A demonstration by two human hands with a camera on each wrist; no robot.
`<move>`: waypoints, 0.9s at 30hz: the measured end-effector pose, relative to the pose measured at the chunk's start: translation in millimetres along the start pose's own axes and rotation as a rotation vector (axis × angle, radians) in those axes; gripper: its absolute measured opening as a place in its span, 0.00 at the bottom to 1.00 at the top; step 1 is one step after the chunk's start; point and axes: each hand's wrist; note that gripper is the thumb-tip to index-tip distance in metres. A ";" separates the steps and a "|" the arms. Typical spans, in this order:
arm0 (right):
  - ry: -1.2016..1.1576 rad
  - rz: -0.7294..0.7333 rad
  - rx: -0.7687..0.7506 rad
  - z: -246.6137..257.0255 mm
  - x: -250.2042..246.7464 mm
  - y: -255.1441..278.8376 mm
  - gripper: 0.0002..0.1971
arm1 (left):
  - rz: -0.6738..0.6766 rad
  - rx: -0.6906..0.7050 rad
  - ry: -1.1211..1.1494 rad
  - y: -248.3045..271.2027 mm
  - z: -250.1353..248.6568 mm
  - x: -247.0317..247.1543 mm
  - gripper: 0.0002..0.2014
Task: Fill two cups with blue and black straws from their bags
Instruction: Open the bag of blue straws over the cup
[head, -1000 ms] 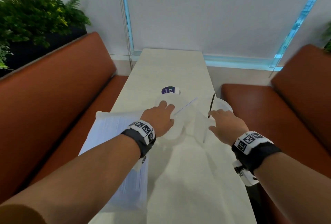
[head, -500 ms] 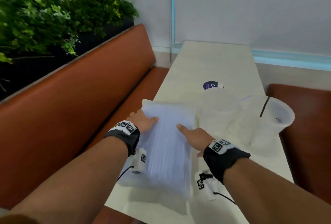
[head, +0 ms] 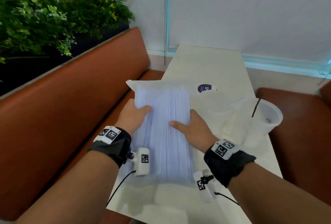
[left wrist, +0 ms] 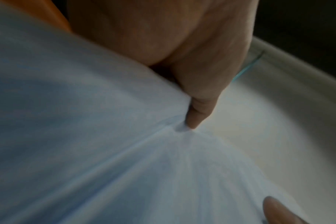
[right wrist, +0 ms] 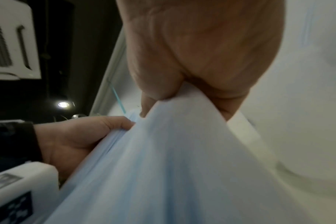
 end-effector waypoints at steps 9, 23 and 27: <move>-0.244 -0.285 -0.283 20.2 -110.3 96.8 0.34 | 0.223 0.392 0.355 111.3 -52.5 65.1 0.31; -0.439 -0.630 -0.326 -9.6 -160.3 75.4 0.24 | 0.407 0.168 0.509 82.3 -40.3 148.8 0.35; -0.490 -0.695 -0.376 -1.8 -175.7 50.1 0.20 | 0.326 0.224 0.556 69.5 -61.1 154.7 0.33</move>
Point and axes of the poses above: each hand's wrist, its own y-axis away from the middle knuckle, its own x-axis out of the palm, z = x × y, and after that the axes turned 5 degrees about -x, right-handed
